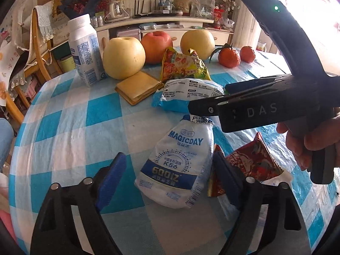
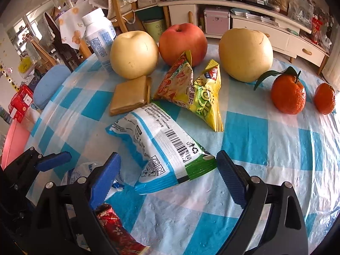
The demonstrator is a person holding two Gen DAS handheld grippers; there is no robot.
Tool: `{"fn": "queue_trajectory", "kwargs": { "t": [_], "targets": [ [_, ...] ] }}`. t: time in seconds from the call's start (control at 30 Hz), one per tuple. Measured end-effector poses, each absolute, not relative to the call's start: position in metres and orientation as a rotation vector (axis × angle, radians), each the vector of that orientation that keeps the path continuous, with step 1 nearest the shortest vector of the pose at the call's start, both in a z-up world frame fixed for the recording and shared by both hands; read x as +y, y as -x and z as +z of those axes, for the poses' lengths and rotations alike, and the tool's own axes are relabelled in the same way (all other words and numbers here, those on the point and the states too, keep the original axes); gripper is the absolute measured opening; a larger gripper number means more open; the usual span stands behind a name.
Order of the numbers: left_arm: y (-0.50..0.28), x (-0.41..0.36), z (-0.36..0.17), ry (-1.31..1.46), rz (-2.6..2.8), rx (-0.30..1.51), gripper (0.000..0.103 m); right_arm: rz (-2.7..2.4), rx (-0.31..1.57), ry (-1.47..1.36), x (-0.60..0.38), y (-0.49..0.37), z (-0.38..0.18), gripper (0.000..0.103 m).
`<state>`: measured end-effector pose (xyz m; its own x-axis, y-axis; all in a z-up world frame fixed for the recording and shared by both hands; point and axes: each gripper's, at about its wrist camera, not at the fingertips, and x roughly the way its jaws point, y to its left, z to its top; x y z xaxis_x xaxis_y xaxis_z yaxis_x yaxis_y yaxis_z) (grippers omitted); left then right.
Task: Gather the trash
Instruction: 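Grasp the white MAGICDAY milk bag with the left tool while the right tool grasps the blue-white snack bag, then lift both bags and carry them toward the orange bucket with both tools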
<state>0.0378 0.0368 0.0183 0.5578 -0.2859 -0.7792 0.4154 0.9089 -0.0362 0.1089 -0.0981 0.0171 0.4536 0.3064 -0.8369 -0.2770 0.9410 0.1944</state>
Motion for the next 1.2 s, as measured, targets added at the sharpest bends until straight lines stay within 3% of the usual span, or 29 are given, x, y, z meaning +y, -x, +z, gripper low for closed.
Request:
{"fn": "queue_trajectory", "kwargs": {
  "t": [0.2, 0.5, 0.6, 1.03, 1.2],
  "targets": [
    [-0.036, 0.036, 0.019, -0.158, -0.424, 0.889, 0.068, 0.352, 1.036, -0.018, -0.099, -0.109, 0.018, 0.073],
    [-0.034, 0.041, 0.019, -0.130, -0.406, 0.892, 0.068, 0.348, 1.057, 0.009, -0.100, -0.106, 0.020, 0.061],
    [-0.034, 0.047, 0.019, -0.080, -0.412, 0.902, 0.067, 0.371, 1.072, -0.002, -0.097, -0.103, 0.021, 0.047],
    [-0.026, 0.066, 0.025, -0.002, -0.385, 0.896, 0.057, 0.355, 1.063, 0.101, -0.080, -0.085, 0.027, 0.041],
    [-0.023, 0.073, 0.032, 0.018, -0.401, 0.877, 0.045, 0.339, 1.039, 0.141, -0.073, -0.078, 0.035, 0.040]
  ]
}}
